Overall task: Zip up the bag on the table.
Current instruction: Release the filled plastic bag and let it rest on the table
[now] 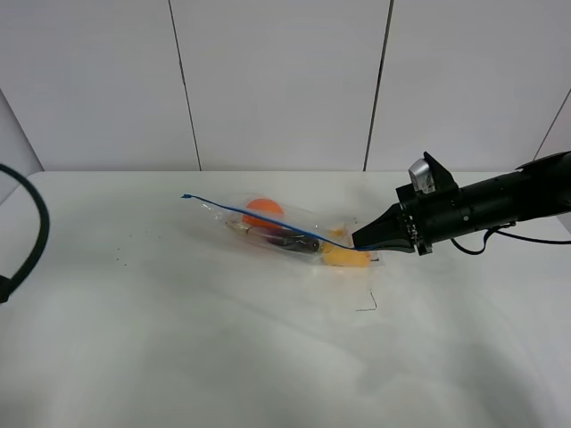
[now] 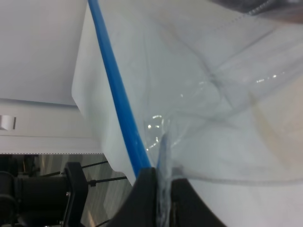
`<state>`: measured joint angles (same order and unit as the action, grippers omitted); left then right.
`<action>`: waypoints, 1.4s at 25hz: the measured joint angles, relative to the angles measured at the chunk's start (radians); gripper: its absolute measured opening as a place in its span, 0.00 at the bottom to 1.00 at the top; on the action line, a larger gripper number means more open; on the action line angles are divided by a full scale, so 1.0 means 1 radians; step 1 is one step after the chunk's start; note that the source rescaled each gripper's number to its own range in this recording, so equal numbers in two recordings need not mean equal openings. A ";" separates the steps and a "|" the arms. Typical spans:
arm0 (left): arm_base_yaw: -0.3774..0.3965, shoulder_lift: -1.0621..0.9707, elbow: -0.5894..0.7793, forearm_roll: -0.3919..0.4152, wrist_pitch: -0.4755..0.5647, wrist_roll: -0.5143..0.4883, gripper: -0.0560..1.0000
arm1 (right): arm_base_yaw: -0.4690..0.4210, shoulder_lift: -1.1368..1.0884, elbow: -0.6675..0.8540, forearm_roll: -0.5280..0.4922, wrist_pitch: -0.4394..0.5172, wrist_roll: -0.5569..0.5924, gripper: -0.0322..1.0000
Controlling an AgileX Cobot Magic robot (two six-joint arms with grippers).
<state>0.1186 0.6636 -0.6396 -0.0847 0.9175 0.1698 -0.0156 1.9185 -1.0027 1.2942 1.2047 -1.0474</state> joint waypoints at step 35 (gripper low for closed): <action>0.000 -0.666 0.140 -0.027 0.140 0.003 1.00 | 0.000 0.000 0.000 0.000 0.000 -0.011 0.03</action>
<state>0.1186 -0.0026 -0.4999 -0.1117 1.0577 0.1727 -0.0156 1.9185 -1.0027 1.2942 1.2047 -1.0579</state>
